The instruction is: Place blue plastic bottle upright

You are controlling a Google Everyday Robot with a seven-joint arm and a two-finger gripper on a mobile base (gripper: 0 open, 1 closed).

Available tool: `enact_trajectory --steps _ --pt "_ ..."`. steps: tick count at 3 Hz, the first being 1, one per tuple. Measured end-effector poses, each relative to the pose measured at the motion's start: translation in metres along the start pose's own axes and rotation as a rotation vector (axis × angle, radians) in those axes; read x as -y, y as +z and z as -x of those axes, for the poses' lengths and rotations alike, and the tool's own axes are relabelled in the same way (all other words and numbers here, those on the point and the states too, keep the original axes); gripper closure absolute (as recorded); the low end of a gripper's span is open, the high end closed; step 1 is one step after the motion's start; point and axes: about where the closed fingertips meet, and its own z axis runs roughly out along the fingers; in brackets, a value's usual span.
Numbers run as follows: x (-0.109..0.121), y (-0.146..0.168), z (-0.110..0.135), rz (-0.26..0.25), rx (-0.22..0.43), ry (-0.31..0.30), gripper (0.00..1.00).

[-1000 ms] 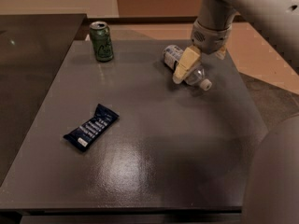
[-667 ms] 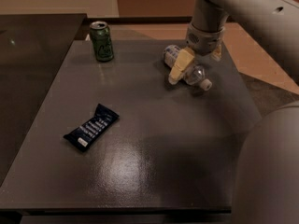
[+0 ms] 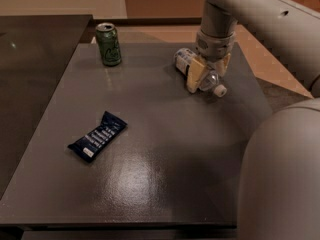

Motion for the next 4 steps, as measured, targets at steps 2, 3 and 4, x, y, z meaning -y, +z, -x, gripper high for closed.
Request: enact_trajectory --steps 2,3,4 --pt "0.005 -0.017 0.006 -0.034 0.035 -0.083 0.77" --pt "0.002 -0.046 0.017 -0.105 0.086 -0.257 0.99" --pt "-0.007 -0.072 0.023 -0.197 0.099 -0.473 1.00"
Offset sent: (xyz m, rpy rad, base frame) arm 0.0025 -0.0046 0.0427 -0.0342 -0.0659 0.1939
